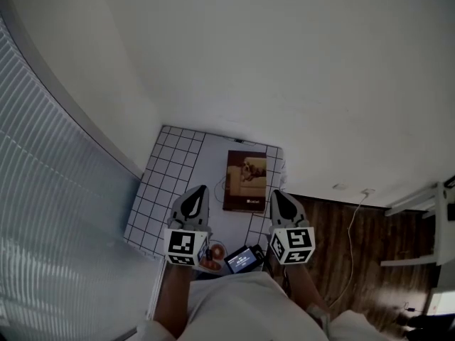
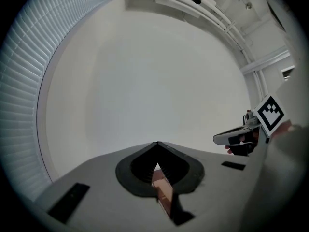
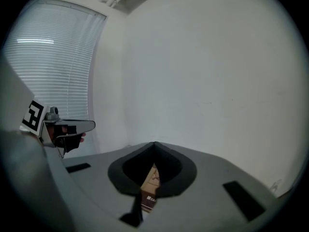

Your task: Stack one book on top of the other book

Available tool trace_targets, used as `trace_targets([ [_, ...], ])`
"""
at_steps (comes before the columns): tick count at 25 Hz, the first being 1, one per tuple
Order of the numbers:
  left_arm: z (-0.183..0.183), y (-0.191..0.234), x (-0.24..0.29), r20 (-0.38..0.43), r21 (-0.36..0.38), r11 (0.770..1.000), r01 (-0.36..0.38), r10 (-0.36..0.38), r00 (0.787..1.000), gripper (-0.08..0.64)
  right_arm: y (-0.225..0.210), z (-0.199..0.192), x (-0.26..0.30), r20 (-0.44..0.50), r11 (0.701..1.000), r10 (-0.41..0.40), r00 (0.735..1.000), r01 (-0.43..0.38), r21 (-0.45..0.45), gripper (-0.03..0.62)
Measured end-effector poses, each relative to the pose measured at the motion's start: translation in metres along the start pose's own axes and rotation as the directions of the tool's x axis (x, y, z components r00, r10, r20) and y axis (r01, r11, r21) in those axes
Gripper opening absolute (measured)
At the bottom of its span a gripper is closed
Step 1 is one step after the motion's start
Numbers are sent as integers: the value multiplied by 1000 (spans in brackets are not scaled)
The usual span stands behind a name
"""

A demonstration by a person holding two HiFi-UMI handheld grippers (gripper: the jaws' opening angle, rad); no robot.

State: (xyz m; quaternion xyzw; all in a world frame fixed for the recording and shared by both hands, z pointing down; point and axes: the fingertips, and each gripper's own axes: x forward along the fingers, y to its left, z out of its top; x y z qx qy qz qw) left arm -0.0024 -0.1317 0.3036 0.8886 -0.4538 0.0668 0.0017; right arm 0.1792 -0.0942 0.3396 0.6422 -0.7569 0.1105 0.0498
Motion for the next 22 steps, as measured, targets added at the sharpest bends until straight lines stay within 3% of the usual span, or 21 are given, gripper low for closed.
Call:
trace_targets([
  [22, -15, 3, 3, -36, -20, 1000, 12, -13, 999, 8, -4, -6, 5, -16, 1000, -6, 1000, 6, 7, 8],
])
